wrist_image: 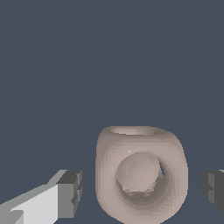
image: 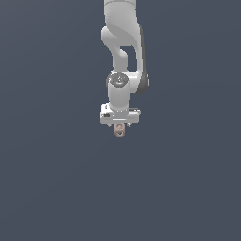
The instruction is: Pick up the object and move it to a goal position.
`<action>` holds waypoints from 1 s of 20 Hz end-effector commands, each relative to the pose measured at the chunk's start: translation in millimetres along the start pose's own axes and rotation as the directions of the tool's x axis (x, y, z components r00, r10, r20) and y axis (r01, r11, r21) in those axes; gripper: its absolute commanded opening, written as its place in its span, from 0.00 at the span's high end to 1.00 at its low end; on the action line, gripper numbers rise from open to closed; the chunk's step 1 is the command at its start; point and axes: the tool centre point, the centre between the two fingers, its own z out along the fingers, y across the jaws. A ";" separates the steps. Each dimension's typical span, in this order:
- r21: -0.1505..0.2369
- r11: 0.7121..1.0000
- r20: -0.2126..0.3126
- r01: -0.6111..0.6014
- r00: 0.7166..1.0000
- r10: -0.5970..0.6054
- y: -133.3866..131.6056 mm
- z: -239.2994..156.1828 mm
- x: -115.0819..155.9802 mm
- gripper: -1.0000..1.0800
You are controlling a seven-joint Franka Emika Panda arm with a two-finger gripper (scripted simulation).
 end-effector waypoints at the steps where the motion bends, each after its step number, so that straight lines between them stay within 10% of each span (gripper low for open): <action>1: 0.000 1.000 0.001 0.000 1.000 0.000 0.0 12.2 -0.9 0.04; 9: 0.000 1.000 0.001 0.001 1.000 -0.001 -0.2 29.0 -0.7 0.04; 10: 0.000 1.000 0.001 0.001 1.000 -0.001 -0.2 29.0 -0.7 1.00; 20: 0.000 1.000 -0.001 0.000 1.000 0.000 0.0 28.0 -0.5 1.00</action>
